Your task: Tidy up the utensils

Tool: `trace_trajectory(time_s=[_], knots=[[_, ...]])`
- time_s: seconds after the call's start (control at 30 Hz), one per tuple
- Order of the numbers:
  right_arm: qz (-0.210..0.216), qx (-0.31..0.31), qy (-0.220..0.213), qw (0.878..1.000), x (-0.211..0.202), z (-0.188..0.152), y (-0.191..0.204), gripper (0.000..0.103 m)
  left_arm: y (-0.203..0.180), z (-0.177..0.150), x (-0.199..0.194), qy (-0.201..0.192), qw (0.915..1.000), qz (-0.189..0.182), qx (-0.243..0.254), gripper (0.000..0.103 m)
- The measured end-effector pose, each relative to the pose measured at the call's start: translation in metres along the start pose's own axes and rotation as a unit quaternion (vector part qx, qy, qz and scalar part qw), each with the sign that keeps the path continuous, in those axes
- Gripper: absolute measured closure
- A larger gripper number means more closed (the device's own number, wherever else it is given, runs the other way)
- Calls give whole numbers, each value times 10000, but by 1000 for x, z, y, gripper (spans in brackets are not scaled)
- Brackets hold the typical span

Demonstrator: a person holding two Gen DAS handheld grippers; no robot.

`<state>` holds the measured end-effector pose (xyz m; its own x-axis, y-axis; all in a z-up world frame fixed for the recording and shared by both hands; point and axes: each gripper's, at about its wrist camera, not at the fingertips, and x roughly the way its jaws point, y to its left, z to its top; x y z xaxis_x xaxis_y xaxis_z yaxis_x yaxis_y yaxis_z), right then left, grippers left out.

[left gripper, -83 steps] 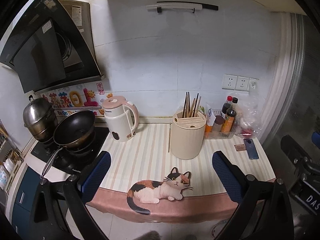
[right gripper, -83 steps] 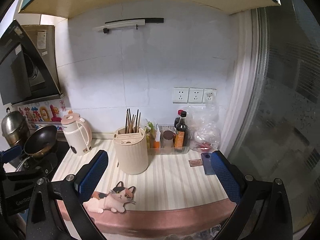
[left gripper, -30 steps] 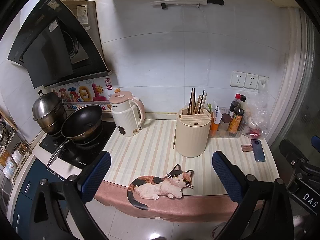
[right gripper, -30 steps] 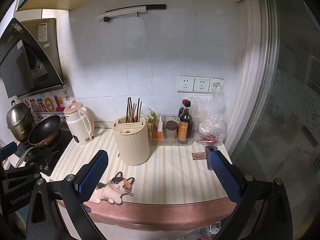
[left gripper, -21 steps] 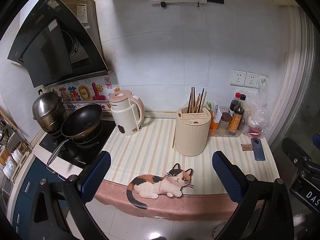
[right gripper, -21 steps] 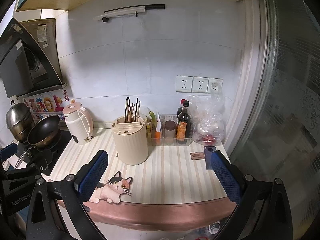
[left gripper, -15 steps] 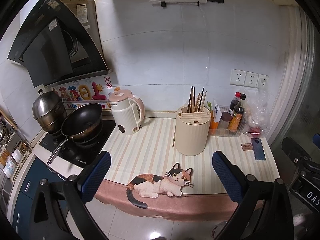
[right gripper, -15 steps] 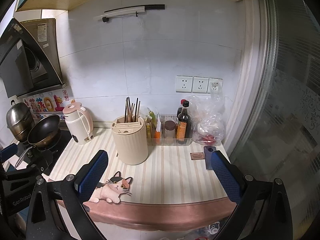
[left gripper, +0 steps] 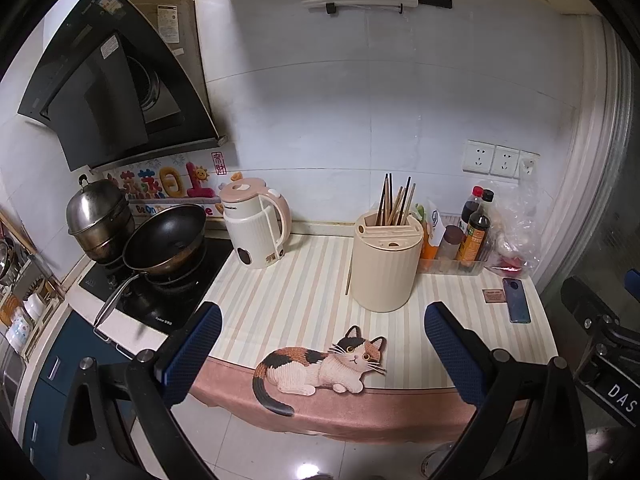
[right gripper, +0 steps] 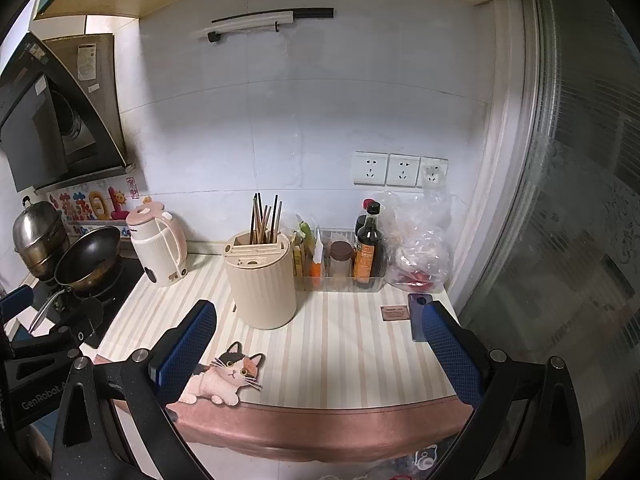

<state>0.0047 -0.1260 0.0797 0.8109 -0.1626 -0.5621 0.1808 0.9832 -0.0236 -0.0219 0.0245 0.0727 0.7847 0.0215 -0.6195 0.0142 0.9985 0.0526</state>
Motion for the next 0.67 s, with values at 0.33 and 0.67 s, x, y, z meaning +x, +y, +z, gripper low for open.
trace_trajectory(time_s=[0.33, 0.67], knots=[[44, -30, 9, 10000, 2, 0, -2, 0, 2, 0, 0, 4, 10000, -7, 5, 0], [50, -50, 11, 10000, 6, 1, -2, 0, 7, -3, 3, -16, 10000, -14, -68, 0]])
